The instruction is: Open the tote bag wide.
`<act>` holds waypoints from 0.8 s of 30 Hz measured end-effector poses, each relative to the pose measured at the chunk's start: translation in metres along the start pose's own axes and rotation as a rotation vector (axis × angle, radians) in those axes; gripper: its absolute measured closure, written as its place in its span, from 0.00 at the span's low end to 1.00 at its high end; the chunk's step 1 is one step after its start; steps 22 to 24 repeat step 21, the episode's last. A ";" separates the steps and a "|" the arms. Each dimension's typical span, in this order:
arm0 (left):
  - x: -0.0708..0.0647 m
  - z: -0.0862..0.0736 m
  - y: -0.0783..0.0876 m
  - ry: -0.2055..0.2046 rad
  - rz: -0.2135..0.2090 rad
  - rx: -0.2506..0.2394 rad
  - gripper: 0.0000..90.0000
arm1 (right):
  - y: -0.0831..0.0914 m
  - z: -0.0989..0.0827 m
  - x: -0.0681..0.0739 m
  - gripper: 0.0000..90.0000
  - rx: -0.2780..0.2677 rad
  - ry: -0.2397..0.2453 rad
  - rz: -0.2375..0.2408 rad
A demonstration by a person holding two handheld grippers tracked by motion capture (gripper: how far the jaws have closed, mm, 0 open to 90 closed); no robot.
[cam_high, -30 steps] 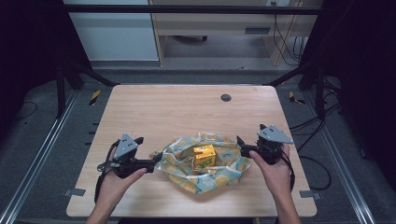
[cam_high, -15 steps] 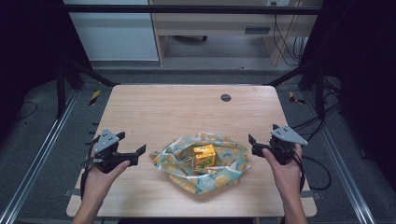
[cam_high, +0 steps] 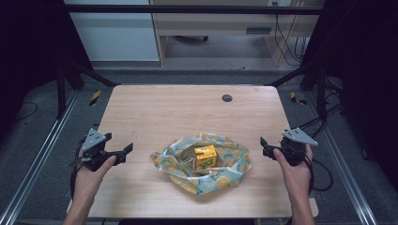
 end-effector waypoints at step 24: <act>0.021 -0.038 -0.020 -0.032 0.053 0.122 0.05 | -0.024 -0.047 -0.005 0.07 0.225 -0.009 0.024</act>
Point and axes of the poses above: each handheld gripper's, and its own axes: y roughly backward along the jaws, z roughly out of its top, x roughly to its left, the point moved 4 cm from there along -y, roughly forward along the jaws
